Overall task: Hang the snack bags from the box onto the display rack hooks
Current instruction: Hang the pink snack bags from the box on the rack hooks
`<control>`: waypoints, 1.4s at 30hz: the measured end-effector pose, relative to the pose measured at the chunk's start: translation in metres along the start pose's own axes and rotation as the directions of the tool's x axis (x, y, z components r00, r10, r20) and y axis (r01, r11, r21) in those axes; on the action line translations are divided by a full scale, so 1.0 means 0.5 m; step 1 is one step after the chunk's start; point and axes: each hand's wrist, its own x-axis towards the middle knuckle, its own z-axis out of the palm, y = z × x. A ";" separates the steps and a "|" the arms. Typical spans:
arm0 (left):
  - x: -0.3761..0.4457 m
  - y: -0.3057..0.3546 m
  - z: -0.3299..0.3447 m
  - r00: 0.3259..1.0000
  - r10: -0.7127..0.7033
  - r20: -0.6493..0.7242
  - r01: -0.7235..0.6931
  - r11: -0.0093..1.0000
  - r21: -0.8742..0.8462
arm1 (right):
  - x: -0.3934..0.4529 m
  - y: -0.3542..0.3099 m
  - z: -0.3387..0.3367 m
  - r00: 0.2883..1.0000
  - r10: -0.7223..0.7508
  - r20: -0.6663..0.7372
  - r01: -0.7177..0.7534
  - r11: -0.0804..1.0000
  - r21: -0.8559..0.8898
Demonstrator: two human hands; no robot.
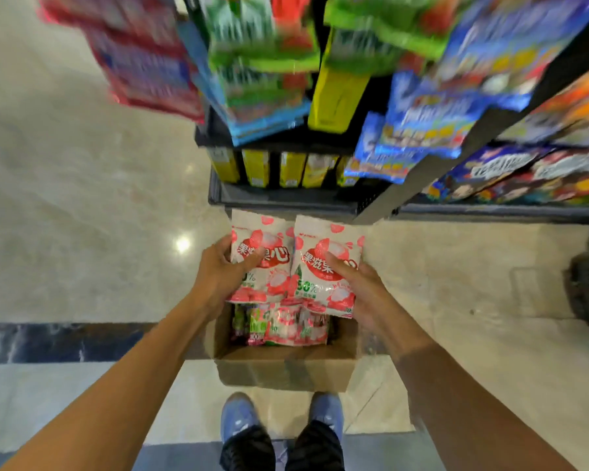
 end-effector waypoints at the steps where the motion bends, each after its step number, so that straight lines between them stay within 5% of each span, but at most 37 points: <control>1: -0.024 0.046 -0.012 1.000 0.018 0.012 -0.018 1.000 -0.022 | -0.035 -0.045 0.015 1.000 -0.018 0.012 0.018 1.000 0.003; 11: -0.286 0.458 -0.100 0.948 0.278 0.152 -0.242 0.945 -0.222 | -0.375 -0.385 0.115 0.957 -0.250 0.147 0.235 0.966 0.109; 19: -0.457 0.712 -0.134 0.876 0.467 0.116 -0.431 0.869 -0.243 | -0.610 -0.591 0.169 0.899 -0.401 0.177 0.379 0.914 0.144; 26: -0.596 0.887 -0.159 0.791 0.607 0.076 -0.581 0.784 -0.217 | -0.787 -0.736 0.191 0.788 -0.557 0.263 0.545 0.829 0.121; 42: -0.784 1.177 -0.189 0.570 0.822 0.014 -0.799 0.558 -0.221 | -1.055 -1.000 0.248 0.633 -0.751 0.185 0.736 0.659 0.156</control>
